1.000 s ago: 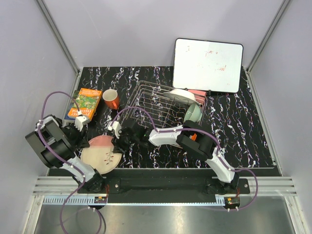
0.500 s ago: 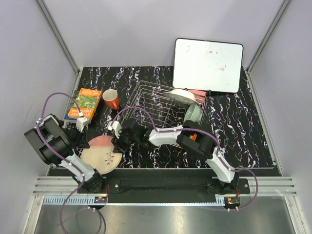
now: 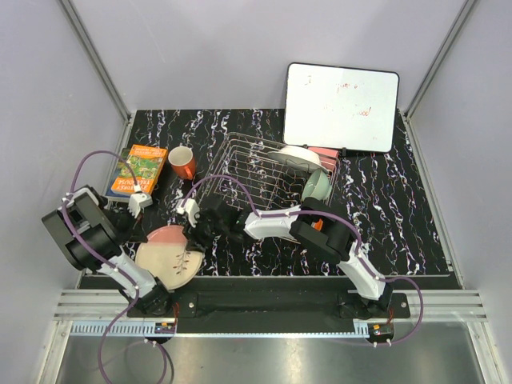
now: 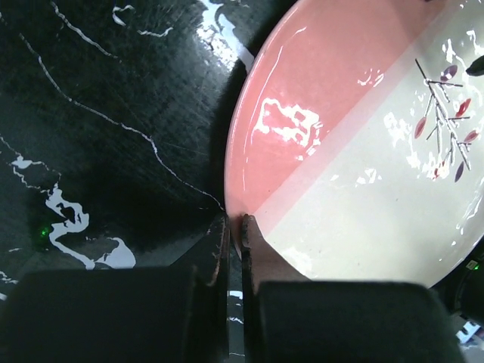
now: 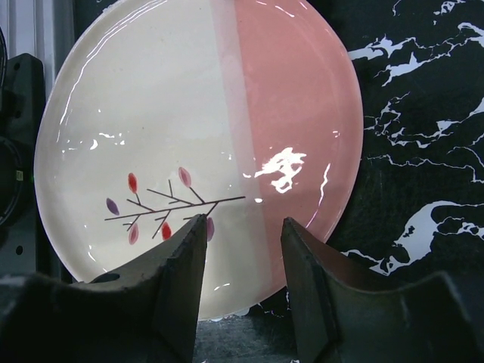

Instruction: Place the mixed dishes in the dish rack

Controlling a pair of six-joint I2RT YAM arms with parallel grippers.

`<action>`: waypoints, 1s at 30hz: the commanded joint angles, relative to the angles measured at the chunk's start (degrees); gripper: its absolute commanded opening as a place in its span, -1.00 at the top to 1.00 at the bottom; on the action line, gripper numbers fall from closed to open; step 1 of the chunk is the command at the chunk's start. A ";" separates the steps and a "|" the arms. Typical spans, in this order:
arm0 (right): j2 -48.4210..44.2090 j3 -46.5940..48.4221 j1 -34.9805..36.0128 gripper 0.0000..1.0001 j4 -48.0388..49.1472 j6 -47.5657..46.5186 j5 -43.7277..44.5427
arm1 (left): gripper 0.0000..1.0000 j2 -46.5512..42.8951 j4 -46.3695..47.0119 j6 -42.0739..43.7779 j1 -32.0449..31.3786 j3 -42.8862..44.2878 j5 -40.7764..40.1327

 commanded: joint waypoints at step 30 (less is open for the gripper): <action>2.42 3.62 -4.66 -0.07 7.22 9.24 -14.76 | 1.00 -14.25 -15.08 13.24 -7.34 5.21 5.83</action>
